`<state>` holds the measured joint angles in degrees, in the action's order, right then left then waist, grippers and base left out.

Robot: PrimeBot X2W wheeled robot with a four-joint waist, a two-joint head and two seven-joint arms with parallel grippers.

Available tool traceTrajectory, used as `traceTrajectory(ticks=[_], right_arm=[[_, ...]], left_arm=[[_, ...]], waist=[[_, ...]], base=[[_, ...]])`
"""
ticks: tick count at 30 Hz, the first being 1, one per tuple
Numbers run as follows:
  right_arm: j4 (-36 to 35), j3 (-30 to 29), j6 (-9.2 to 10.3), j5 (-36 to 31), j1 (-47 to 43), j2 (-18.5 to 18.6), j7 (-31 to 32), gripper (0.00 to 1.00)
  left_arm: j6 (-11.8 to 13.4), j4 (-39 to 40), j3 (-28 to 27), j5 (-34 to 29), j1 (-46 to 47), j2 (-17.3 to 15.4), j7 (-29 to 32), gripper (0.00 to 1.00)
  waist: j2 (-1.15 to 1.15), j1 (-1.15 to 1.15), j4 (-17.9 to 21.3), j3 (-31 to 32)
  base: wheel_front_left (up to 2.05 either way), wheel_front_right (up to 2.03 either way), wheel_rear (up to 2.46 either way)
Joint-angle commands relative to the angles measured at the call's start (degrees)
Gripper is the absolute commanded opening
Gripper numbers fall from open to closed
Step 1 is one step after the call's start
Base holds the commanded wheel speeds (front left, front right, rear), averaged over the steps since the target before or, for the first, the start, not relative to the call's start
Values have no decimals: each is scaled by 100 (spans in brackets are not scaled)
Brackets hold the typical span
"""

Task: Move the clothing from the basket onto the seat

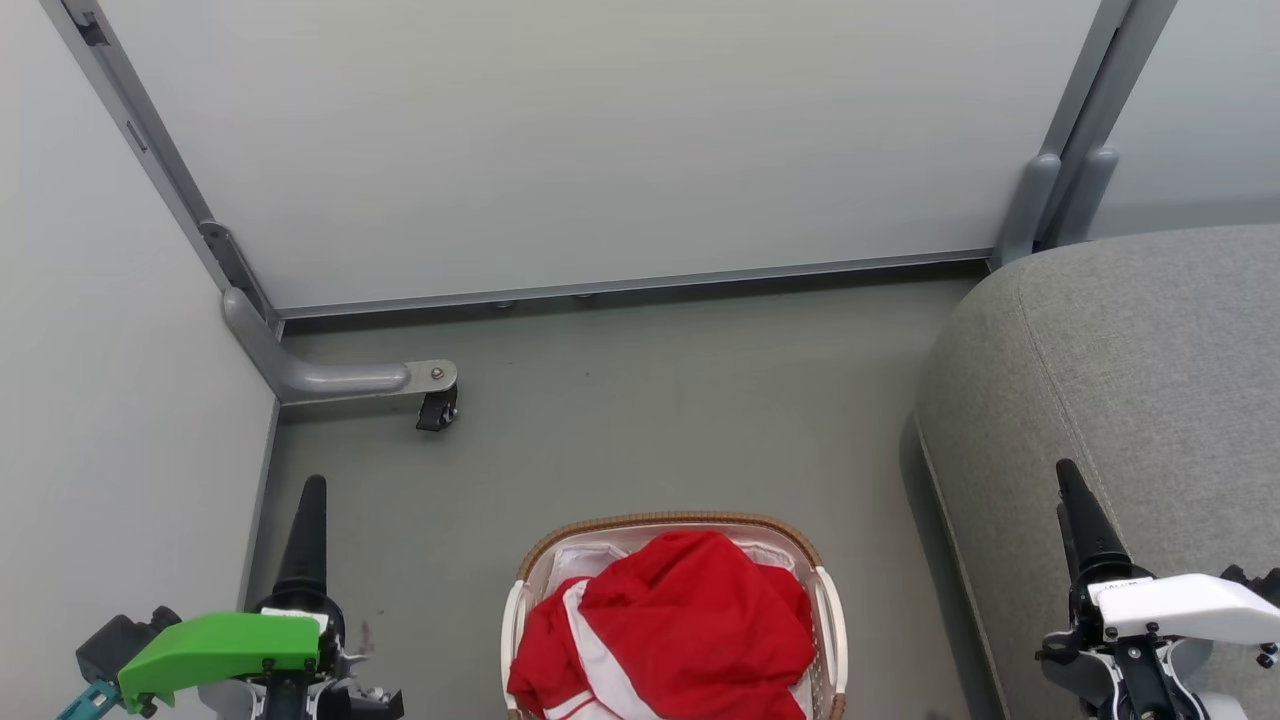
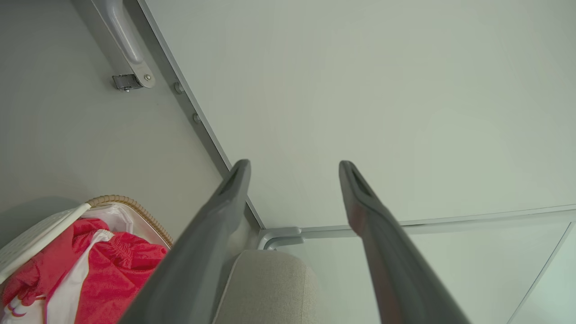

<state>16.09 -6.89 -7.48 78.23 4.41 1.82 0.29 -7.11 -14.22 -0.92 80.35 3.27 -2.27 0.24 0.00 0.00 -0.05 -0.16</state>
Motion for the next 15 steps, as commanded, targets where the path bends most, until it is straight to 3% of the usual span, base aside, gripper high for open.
traceTrajectory(ticks=[1, 15], right_arm=[[-140, -47, 0, -279, 34, 54, -69, 100], [-443, -88, -1, -2025, -51, 68, -367, 100]], left_arm=[[-21, 130, 38, -255, 100, -31, -70, 100], [-25, 344, 206, -1855, 89, -41, -365, 100]], waist=[[0, 0, -2, 1], [0, 0, -16, 5]], base=[[0, 0, 0], [0, 0, 0]])
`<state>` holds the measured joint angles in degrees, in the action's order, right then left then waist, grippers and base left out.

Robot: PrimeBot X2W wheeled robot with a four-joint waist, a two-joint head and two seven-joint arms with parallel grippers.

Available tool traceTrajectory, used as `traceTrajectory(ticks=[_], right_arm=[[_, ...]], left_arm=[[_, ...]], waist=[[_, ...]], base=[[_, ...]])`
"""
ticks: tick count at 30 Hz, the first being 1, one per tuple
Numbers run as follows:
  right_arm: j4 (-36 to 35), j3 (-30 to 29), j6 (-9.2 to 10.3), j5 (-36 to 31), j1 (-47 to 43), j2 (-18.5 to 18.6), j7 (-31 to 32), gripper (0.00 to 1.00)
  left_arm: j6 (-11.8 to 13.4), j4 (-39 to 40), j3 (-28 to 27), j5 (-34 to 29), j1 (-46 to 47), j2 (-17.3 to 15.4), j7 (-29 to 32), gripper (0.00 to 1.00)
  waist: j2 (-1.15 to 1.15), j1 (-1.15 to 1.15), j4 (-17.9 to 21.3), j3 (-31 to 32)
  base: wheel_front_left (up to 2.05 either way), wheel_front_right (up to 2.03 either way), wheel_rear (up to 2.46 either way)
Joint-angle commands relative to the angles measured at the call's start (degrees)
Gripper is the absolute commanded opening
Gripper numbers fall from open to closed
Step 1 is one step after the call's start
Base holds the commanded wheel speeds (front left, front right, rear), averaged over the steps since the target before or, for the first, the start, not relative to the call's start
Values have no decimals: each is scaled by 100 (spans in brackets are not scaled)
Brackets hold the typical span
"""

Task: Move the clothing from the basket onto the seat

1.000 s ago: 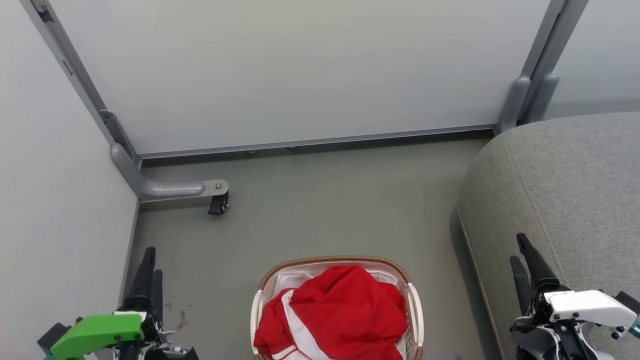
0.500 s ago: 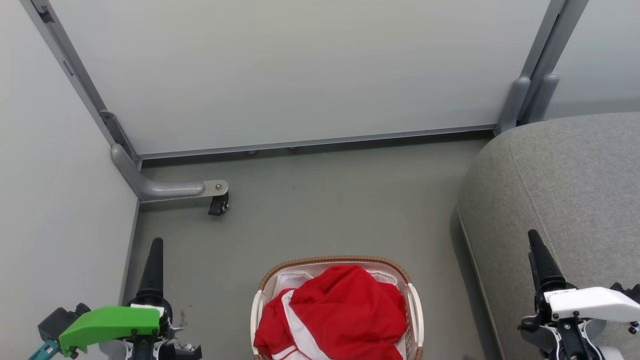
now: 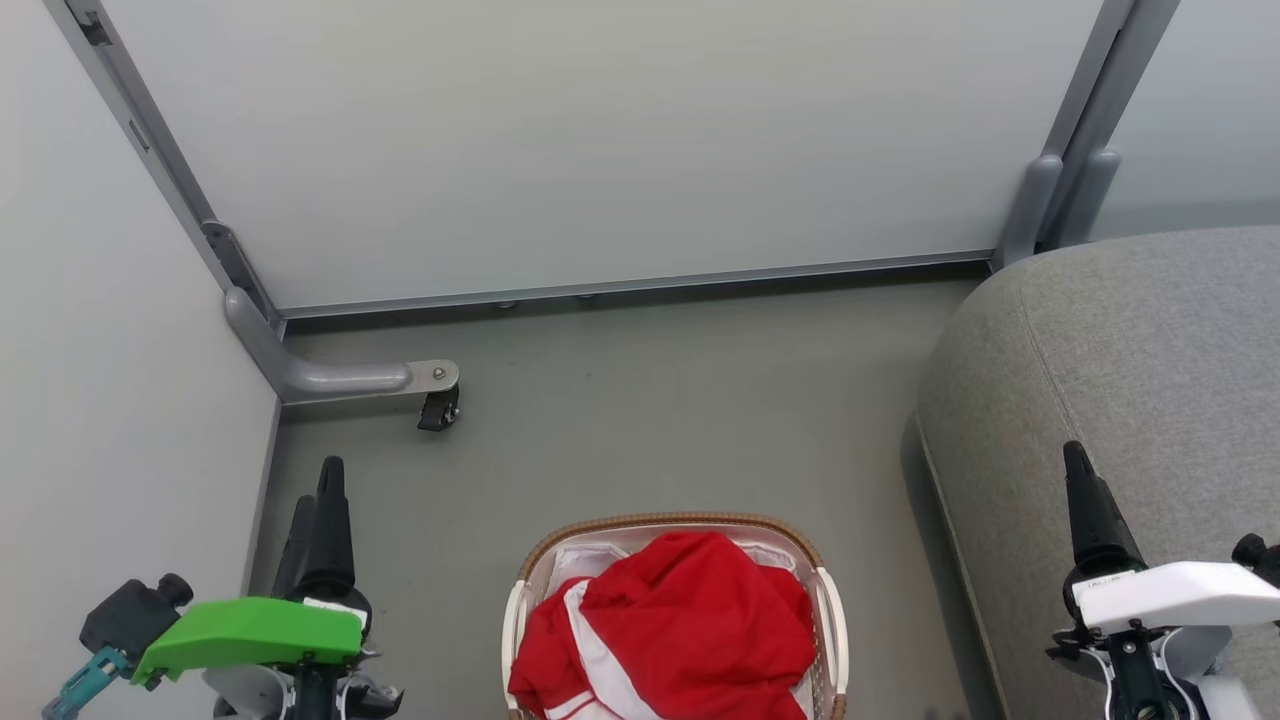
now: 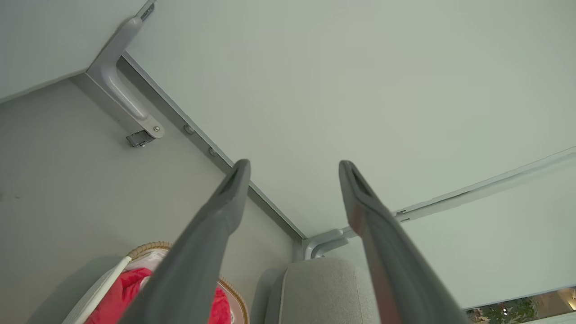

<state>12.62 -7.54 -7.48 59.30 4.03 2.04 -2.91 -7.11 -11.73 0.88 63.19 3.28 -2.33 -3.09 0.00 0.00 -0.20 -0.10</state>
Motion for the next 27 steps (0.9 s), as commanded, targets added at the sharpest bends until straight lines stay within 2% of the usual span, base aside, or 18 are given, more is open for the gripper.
traceTrajectory(ticks=[1, 17, 27], right_arm=[[-93, -22, -1, -241, -19, 46, -69, 100], [-123, 127, -1, -1986, -126, 60, -359, 100], [17, 155, -1, -2827, -142, 68, -536, 100]], left_arm=[[-17, 107, 49, -260, 77, -35, -57, 100], [199, 56, 274, -1846, -40, -44, -344, 100], [242, -220, 368, -2460, -92, -50, -522, 100]], waist=[[0, 0, -3, 0], [0, 0, -13, 1], [0, 0, -19, 3]], base=[[0, 0, 0], [0, 0, 0], [0, 0, 0]])
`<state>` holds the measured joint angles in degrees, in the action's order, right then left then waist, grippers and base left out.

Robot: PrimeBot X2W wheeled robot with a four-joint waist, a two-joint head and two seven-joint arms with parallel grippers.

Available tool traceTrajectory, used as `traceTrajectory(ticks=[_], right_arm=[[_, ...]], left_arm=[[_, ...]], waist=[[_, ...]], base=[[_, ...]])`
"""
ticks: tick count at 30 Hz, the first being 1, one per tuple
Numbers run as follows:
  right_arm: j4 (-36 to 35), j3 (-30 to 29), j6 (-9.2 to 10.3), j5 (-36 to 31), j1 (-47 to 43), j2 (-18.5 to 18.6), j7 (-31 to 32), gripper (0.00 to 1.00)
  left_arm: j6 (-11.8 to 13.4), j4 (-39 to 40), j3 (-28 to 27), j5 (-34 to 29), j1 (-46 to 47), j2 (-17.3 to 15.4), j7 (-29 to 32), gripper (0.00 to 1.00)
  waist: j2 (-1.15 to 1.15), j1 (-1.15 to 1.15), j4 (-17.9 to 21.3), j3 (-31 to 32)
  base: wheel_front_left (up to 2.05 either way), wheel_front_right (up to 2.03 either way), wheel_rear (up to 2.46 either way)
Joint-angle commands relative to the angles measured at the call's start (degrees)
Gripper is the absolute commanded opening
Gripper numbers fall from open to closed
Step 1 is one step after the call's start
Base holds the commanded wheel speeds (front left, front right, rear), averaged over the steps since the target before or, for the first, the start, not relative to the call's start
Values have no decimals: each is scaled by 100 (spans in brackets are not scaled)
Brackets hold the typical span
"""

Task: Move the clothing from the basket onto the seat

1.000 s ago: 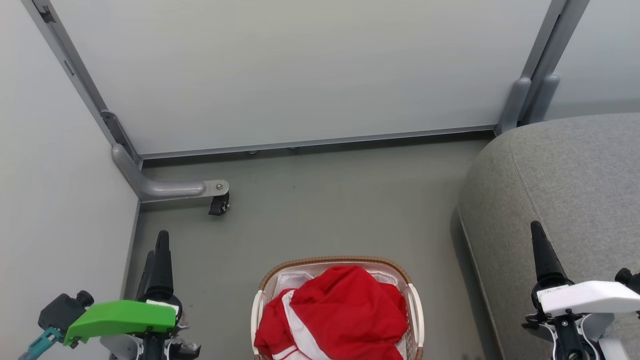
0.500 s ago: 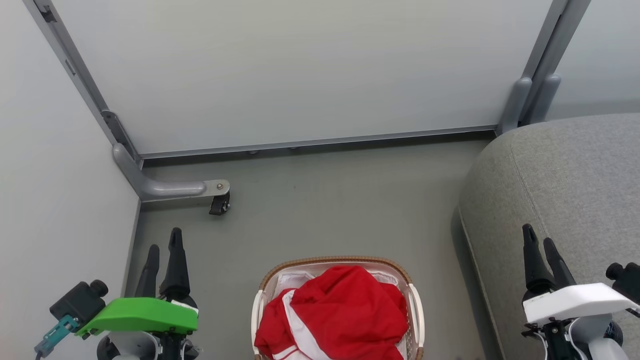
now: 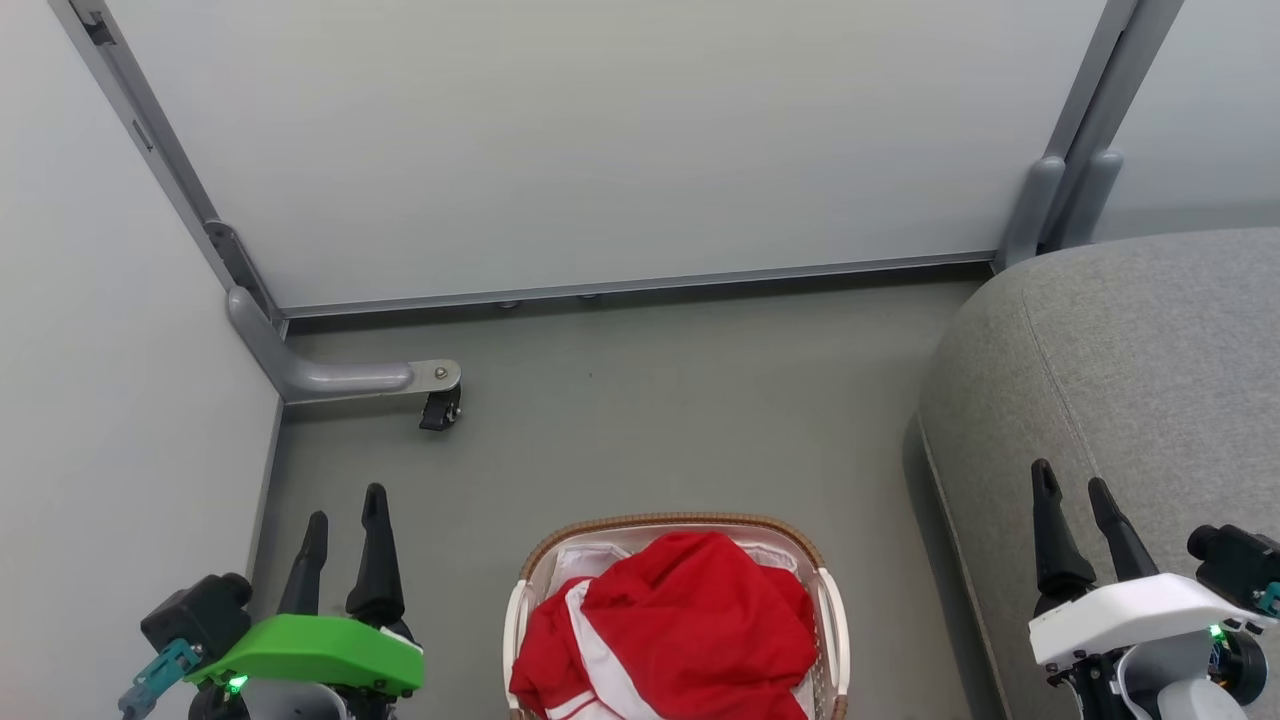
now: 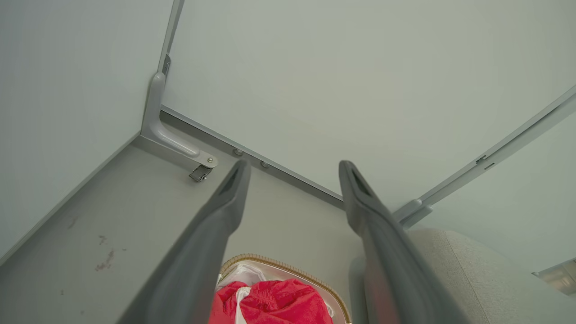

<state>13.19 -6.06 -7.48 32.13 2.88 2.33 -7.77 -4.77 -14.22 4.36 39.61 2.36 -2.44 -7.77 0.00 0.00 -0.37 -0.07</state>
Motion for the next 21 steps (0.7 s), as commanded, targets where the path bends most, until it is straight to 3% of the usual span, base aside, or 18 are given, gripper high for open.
traceTrajectory(ticks=[1, 21], right_arm=[[-37, 6, -1, -195, -27, 40, -64, 100], [21, 36, -2, -1354, -71, 51, -344, 100]], left_arm=[[3, 9, 31, -168, 1, -40, -65, 100], [1, -371, 164, -1029, 37, -49, -344, 100]], waist=[[0, 0, -3, 0], [0, 0, -50, -2]], base=[[0, 0, 0], [0, 0, 0]])
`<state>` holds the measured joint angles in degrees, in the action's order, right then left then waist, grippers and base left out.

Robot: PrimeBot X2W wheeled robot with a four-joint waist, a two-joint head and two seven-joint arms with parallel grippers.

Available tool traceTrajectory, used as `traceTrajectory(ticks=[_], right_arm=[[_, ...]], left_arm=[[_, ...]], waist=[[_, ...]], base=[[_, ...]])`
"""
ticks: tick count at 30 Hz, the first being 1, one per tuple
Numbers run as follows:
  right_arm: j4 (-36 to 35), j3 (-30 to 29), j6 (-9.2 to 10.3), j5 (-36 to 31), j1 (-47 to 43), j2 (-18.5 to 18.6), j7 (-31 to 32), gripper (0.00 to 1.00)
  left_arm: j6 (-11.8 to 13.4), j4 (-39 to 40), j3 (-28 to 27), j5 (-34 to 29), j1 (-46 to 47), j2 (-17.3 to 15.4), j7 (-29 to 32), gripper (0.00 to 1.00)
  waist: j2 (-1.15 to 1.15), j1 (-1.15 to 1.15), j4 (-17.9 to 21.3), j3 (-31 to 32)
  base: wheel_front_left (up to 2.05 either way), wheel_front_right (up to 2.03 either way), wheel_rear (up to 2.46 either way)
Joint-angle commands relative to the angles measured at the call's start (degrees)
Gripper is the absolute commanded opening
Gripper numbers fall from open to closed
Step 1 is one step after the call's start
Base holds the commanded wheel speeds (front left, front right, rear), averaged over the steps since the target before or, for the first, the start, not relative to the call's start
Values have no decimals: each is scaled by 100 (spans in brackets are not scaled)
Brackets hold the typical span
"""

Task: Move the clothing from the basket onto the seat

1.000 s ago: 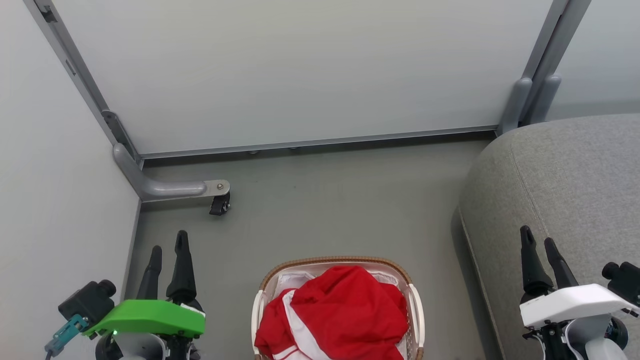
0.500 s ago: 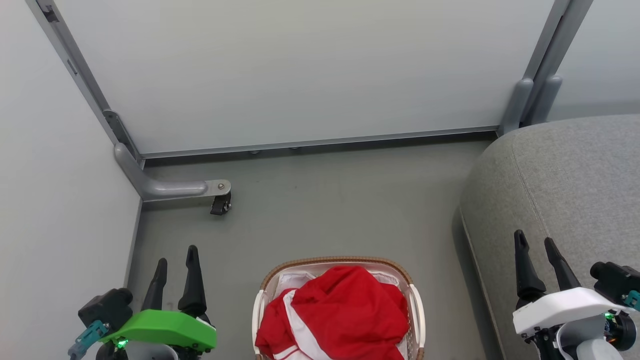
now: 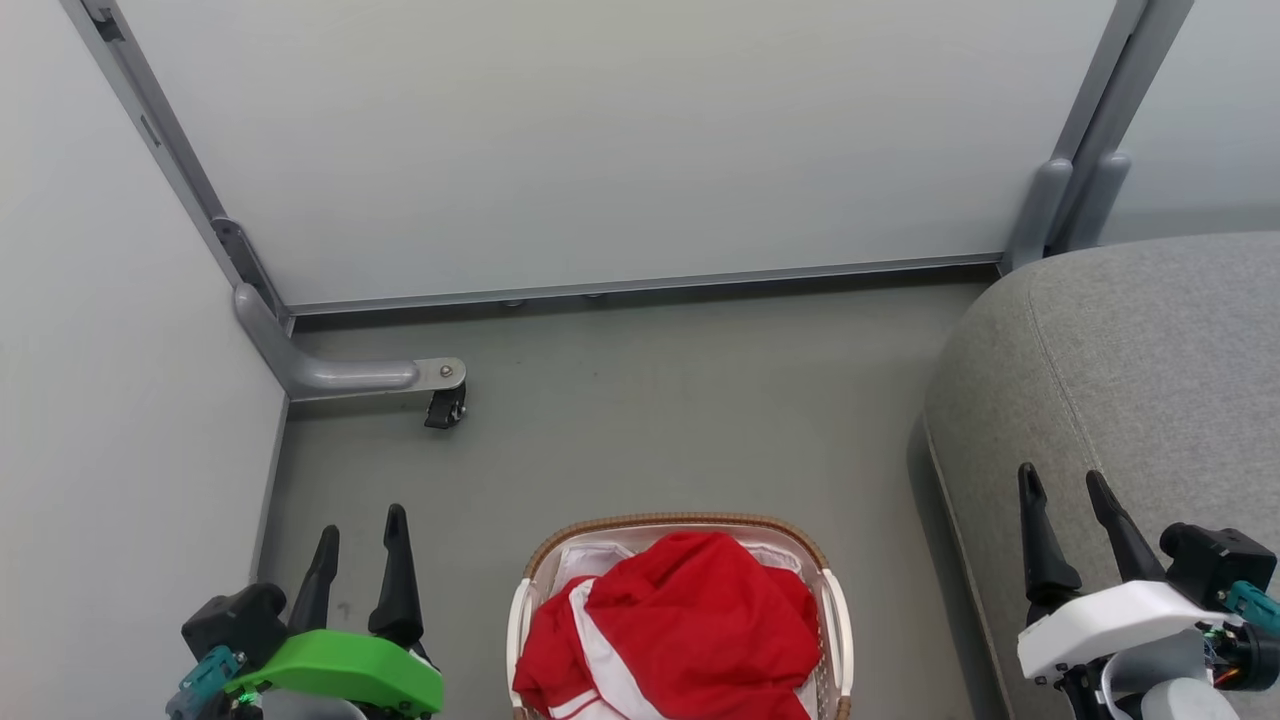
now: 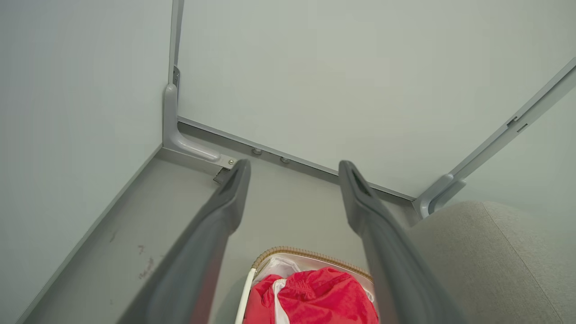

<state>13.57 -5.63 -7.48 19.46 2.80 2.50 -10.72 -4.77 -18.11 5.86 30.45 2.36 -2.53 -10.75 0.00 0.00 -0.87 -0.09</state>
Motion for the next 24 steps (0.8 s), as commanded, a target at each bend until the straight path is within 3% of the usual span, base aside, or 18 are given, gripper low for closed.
traceTrajectory(ticks=[1, 24], right_arm=[[-16, -10, -2, -144, -64, 35, -62, 100], [-50, -27, -1, -1230, -108, 48, -328, 100]], left_arm=[[-1, 1, 21, -154, 38, -41, -63, 100], [-19, -299, 129, -967, 87, -49, -319, 100]], waist=[[0, 0, -4, 0], [0, 0, -53, -17]], base=[[0, 0, 0], [0, 0, 0]])
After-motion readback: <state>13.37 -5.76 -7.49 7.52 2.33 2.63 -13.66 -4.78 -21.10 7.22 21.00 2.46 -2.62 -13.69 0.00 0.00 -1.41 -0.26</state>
